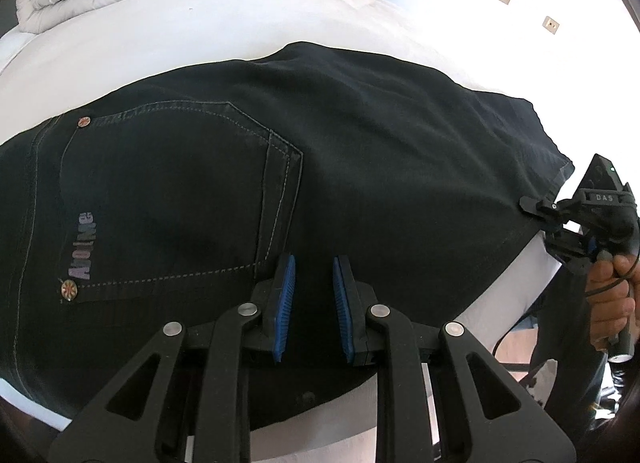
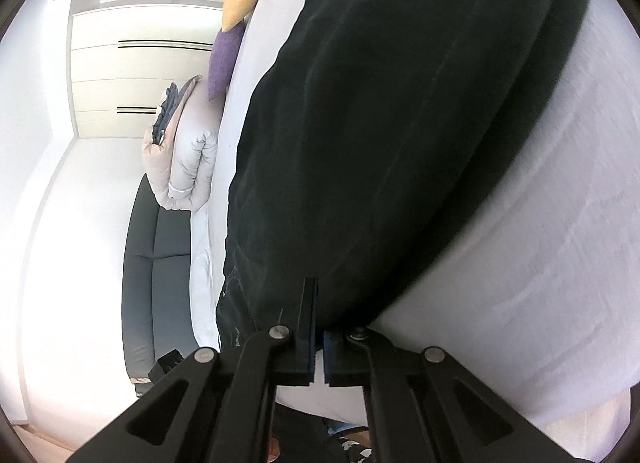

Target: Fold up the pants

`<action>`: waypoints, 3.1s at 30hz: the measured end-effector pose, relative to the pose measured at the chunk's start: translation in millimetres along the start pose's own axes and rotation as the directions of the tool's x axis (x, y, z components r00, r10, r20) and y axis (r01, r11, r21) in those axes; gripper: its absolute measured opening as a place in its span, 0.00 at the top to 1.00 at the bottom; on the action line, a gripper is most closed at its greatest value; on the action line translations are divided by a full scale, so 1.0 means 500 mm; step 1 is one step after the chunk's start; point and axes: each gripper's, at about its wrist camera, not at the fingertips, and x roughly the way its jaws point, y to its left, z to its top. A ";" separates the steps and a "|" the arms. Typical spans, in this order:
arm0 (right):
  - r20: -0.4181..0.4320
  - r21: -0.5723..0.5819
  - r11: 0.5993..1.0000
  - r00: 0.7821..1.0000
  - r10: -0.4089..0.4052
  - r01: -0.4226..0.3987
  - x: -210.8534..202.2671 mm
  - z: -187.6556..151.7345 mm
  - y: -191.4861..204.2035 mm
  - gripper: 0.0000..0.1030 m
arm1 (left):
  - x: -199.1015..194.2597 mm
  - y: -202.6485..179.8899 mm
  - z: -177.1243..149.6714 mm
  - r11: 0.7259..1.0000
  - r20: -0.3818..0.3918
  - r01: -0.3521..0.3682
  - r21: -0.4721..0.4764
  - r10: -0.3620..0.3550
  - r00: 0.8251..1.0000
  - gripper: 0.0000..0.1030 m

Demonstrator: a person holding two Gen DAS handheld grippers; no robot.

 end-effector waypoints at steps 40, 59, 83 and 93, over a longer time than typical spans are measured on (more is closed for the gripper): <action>-0.087 -0.257 0.966 0.996 -0.017 -0.006 0.080 0.091 0.211 0.78 | 0.007 0.007 0.004 1.000 0.003 0.003 -0.029 -0.003 1.000 0.81; 0.350 0.113 0.994 0.936 -0.031 -0.010 -0.098 0.358 -0.077 1.00 | 0.011 0.011 0.006 1.000 -0.004 0.007 -0.029 -0.007 1.000 0.81; 0.427 0.039 0.995 0.899 -0.097 0.089 -0.122 0.372 -0.097 1.00 | 0.274 -0.238 0.314 0.924 -0.130 0.358 0.135 -0.342 0.931 0.81; 0.444 0.010 0.992 0.889 -0.114 0.122 -0.126 0.368 -0.100 1.00 | 0.271 0.047 0.326 0.860 0.013 0.462 -0.218 -0.470 0.882 0.96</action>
